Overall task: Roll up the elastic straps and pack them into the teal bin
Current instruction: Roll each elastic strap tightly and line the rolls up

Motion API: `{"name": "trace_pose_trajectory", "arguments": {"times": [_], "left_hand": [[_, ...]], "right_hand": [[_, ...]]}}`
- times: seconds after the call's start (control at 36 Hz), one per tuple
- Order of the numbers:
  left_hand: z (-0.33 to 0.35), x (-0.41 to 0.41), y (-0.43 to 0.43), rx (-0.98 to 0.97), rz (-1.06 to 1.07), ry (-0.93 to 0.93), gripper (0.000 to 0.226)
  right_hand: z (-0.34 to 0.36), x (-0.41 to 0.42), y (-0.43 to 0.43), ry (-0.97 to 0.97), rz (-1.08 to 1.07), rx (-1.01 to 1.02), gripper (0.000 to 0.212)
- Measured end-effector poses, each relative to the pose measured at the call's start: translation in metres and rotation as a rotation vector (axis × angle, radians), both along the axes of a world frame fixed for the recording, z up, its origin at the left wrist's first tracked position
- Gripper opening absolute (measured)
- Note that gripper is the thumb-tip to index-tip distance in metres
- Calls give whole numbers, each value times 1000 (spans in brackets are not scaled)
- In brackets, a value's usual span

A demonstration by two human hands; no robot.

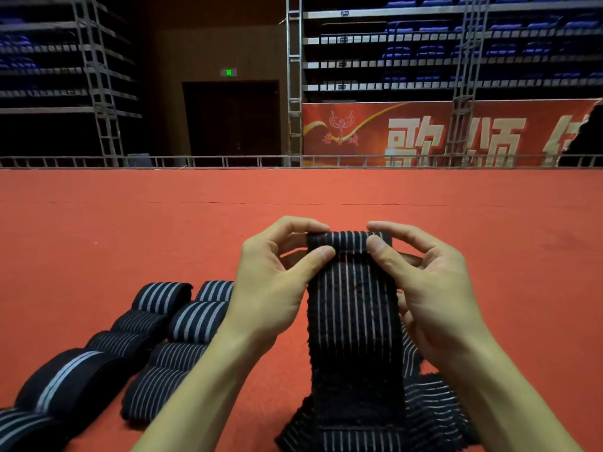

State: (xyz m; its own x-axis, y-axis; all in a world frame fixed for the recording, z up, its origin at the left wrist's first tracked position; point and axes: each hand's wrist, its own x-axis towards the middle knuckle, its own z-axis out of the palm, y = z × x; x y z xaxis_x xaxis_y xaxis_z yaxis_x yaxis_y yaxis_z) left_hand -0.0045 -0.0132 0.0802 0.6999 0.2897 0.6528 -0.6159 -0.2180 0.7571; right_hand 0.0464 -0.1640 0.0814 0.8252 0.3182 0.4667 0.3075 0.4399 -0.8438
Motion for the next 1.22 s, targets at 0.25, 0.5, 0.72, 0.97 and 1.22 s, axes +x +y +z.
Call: {"name": "trace_pose_trajectory", "arguments": {"times": [0.25,0.5,0.72,0.97,1.22], "left_hand": [[-2,2,3,-37,-70,45,15],[1,1,-2,-54,-107,175,18],[2,-3,2,-65,-37,78,26],[-1,0,1,-35,-89,142,20],[-1,3,-1,-80,-131,170,23]], "right_hand": [[-2,5,0,-56,7,-21,11],[-3,6,2,-84,4,-37,34],[1,0,0,39,145,6,37],[-2,3,1,-61,6,2,19],[-1,3,2,-77,54,36,34]]}}
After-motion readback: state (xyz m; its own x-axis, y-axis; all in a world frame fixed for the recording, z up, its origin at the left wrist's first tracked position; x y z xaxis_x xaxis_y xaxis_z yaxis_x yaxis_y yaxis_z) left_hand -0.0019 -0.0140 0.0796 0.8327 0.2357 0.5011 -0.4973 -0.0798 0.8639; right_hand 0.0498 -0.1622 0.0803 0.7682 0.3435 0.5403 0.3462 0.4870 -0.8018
